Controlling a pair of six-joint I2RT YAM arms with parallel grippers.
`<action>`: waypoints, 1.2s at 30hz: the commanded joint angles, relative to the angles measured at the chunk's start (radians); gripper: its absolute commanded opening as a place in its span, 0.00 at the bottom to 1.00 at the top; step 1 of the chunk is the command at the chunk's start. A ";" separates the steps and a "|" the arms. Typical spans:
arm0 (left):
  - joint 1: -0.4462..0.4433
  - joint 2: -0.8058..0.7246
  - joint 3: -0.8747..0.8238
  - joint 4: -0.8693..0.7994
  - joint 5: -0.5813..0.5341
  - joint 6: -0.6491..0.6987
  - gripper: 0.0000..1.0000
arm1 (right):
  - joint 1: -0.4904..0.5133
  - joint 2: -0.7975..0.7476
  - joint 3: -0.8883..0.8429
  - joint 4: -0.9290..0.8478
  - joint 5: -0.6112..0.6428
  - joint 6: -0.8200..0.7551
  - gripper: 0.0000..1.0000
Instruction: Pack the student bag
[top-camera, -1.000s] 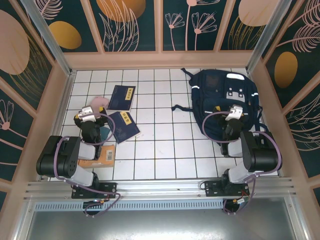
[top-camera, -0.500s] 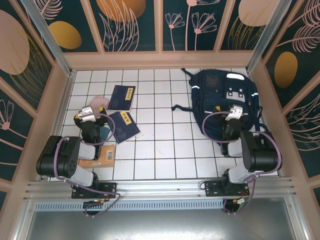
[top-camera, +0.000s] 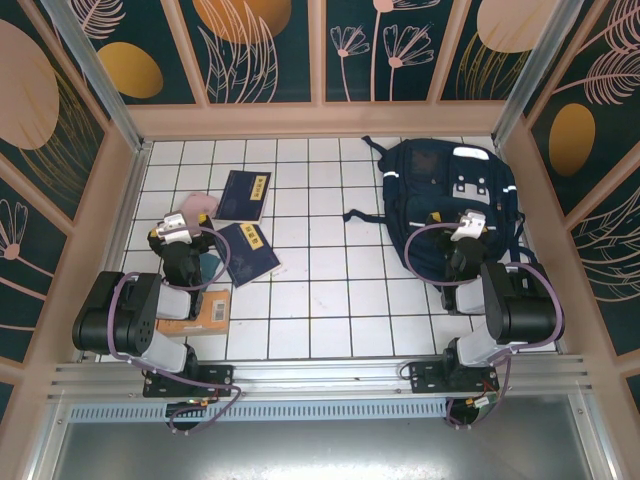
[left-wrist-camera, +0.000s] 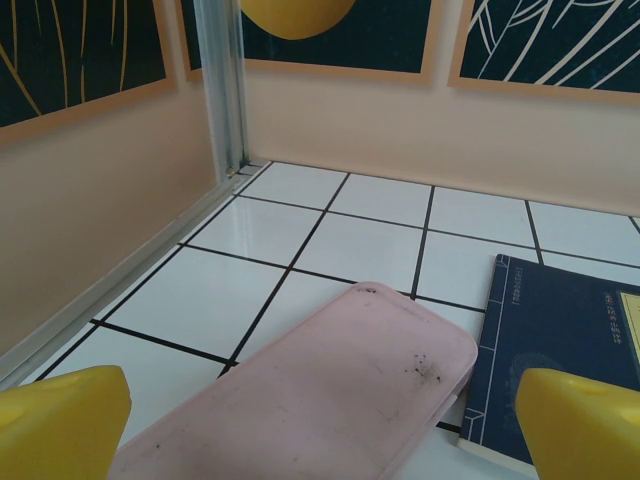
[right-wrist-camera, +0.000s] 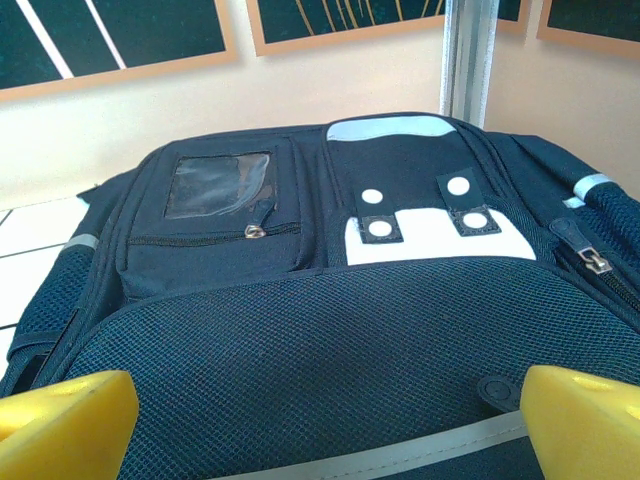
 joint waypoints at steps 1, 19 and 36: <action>0.005 -0.027 0.006 0.022 -0.015 -0.012 0.99 | -0.003 -0.031 0.015 -0.019 -0.002 0.015 0.99; 0.005 -0.354 0.464 -1.102 0.109 -0.392 0.99 | 0.020 -0.175 0.707 -1.346 -0.128 0.316 0.99; 0.005 -0.411 0.500 -1.283 0.416 -0.510 0.99 | 0.091 0.266 0.877 -1.390 -0.379 0.442 0.91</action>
